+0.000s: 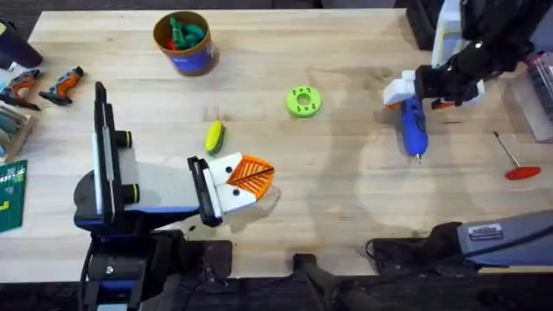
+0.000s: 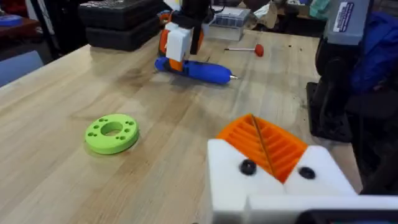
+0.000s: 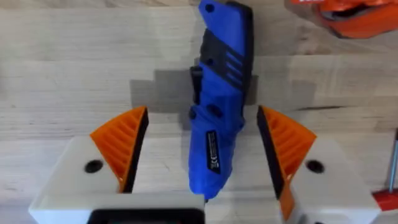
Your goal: Pick up the gripper from the table and insert it into the empty holder that is missing its gripper. Then pick up a screw, insert it into the mounting hole, and use the screwdriver to tighten it. Finally, clean up the table by picking up the vegetable and placing it into the bucket.
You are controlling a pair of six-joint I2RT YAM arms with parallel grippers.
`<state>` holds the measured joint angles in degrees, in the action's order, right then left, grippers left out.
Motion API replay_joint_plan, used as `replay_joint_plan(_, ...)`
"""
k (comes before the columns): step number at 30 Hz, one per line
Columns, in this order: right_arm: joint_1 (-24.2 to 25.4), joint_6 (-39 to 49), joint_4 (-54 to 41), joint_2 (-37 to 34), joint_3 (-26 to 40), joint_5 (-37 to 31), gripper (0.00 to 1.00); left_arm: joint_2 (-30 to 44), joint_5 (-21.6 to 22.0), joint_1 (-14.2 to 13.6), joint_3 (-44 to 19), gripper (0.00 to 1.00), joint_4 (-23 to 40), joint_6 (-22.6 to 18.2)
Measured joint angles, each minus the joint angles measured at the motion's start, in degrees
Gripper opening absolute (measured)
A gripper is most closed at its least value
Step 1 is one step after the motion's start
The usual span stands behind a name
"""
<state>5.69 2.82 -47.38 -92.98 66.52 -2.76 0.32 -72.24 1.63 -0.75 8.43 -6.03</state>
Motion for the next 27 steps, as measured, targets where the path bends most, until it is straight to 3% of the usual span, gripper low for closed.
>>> replay_joint_plan(11, 0.02, 2.17, 4.98, -6.39, 0.00, -0.01, 0.992, 0.00, 0.00, 0.00, 0.00, 0.005, 0.00, 0.00)
replay_joint_plan(27, 3.02, 2.38, 6.03, -7.42, 0.00, -0.01, 0.992, 0.00, 0.00, 0.00, 0.00, 0.004, 0.00, 0.00)
